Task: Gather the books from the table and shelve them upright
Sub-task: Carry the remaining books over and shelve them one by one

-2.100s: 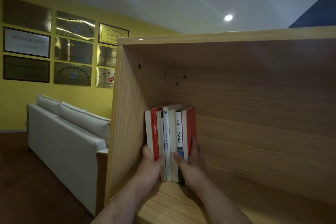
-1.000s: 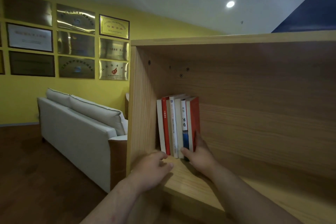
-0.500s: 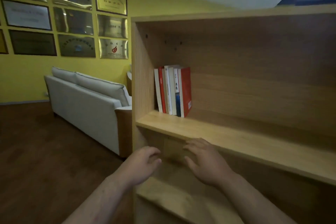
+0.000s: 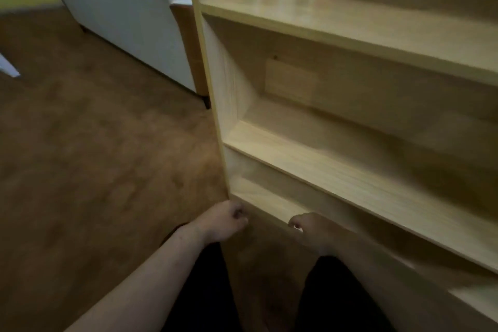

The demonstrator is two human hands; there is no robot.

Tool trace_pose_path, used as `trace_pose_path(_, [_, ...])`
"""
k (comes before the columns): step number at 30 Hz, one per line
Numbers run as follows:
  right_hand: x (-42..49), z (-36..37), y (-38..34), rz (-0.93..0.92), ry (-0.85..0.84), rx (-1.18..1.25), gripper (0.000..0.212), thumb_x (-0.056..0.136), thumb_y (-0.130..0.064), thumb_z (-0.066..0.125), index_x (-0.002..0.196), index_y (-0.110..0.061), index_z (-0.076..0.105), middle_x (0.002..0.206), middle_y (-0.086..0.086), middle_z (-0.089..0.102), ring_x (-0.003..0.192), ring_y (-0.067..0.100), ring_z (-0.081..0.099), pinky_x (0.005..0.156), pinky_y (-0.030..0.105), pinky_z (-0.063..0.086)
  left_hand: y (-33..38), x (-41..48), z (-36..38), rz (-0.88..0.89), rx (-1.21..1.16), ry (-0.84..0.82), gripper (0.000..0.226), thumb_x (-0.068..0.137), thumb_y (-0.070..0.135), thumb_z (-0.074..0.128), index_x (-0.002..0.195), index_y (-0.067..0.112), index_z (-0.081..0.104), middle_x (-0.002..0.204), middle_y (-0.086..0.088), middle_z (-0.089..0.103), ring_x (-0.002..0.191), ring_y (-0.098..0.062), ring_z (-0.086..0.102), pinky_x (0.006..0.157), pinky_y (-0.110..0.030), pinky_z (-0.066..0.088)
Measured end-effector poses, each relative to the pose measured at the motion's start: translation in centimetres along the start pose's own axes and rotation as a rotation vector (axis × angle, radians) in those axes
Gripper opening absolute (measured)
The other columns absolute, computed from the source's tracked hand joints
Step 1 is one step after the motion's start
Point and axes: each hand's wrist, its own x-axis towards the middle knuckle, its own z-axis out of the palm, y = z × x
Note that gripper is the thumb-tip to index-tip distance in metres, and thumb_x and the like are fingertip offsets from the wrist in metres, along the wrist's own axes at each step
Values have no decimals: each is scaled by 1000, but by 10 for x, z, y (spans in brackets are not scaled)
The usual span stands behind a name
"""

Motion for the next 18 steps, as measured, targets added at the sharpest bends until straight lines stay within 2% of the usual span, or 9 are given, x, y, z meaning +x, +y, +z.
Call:
trace_pose_path(2, [13,10,6,36,-63,59,23,102,-32,48,108,-19,66,116,5,67,102,22,64,85,36,50,-8,4,11,-48,30,-138,27,100,38,49,116,19,60,111,5,60,100,-16,59,79,-27,45])
trace_pose_path(5, [10,10,-5,66,-139,124,27,105,-25,47,122,-12,64,123,6,62,101,19,58,81,28,41,-11,0,14,-84,104,-294,36,102,37,43,130,19,57,133,0,58,118,-20,57,90,-30,45])
trace_pose_path(7, [1,6,-15,110,-173,136,18,104,-20,50,114,-15,63,117,7,60,103,20,57,84,26,40,-6,-11,6,-119,26,-352,37,102,35,43,132,17,55,138,-1,54,124,-21,53,93,-29,42])
trace_pose_path(9, [-15,-8,-30,147,-174,167,7,103,-18,52,106,-23,56,110,1,57,101,15,54,87,25,44,2,-29,-10,-147,-64,-396,35,103,33,44,130,15,56,136,-2,53,123,-20,52,92,-28,40])
trace_pose_path(12, [-40,-37,-57,208,-223,206,8,103,-24,51,102,-26,59,107,-2,60,93,11,56,72,22,41,5,-67,-46,-211,-156,-376,35,101,36,46,128,16,58,131,-1,57,117,-18,56,88,-27,42])
trace_pose_path(14, [-60,-62,-82,220,-264,215,13,103,-24,51,95,-26,62,103,-1,62,87,9,57,70,19,42,0,-98,-74,-251,-220,-328,37,98,38,49,127,18,60,126,1,60,115,-18,58,87,-27,45])
trace_pose_path(16, [-76,-81,-106,245,-286,217,17,100,-20,56,88,-32,59,107,1,63,98,17,63,84,28,49,-8,-133,-104,-270,-234,-323,31,93,37,50,114,19,64,114,0,62,107,-20,62,82,-28,44])
trace_pose_path(17, [-82,-90,-118,270,-293,203,17,99,-16,58,88,-29,59,110,4,63,105,21,62,85,27,46,-13,-151,-119,-270,-219,-336,28,91,38,49,107,20,65,111,-1,62,104,-22,63,80,-29,44])
trace_pose_path(18, [-88,-97,-131,275,-292,178,13,97,-12,58,90,-22,62,108,7,63,104,22,61,79,24,40,-18,-168,-135,-272,-198,-345,29,90,39,48,104,21,65,111,-3,63,103,-24,64,81,-31,46])
